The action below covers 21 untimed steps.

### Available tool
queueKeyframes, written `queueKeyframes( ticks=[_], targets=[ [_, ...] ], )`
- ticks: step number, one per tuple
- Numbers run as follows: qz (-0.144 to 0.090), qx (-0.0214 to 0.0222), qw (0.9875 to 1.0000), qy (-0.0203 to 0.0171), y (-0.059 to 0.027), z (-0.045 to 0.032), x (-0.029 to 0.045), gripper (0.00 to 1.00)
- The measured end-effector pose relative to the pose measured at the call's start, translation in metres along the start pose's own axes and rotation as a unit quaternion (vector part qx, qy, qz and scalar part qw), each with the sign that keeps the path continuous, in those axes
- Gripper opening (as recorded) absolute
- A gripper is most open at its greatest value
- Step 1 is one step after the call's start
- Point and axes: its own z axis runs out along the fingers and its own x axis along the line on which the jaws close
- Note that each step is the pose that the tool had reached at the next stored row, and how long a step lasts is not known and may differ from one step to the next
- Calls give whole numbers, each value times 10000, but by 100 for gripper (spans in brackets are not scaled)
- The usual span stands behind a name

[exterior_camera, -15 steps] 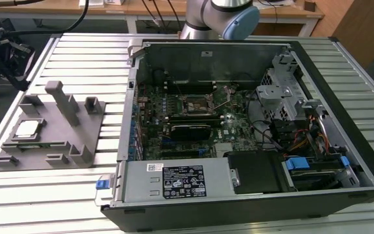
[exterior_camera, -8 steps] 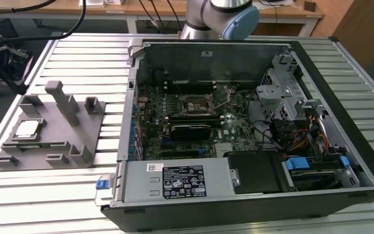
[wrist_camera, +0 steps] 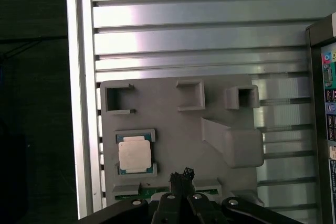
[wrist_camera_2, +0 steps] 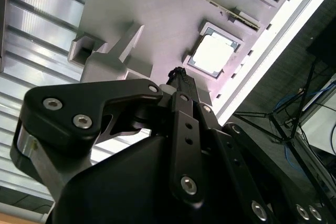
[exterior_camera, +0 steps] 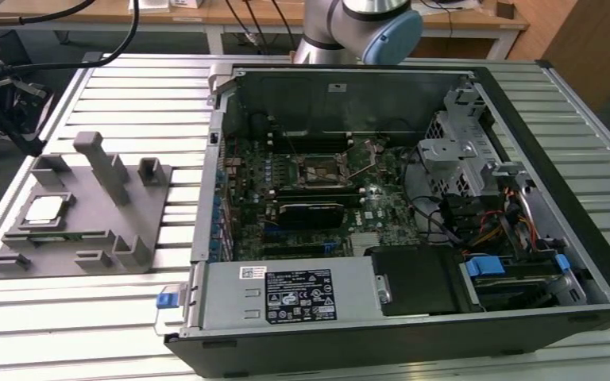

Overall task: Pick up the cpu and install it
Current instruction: 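Pick up the cpu and move it towards the insertion slot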

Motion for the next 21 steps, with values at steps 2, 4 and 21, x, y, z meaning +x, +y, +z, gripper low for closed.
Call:
queueKeyframes(
  ticks=[2, 4, 21],
  targets=[
    [0, 0, 10000, 0, 0, 1, 0, 11],
    [0, 0, 10000, -1, 0, 1, 0, 11],
    [0, 0, 10000, -1, -8, 62, 84, 11]
  ],
)
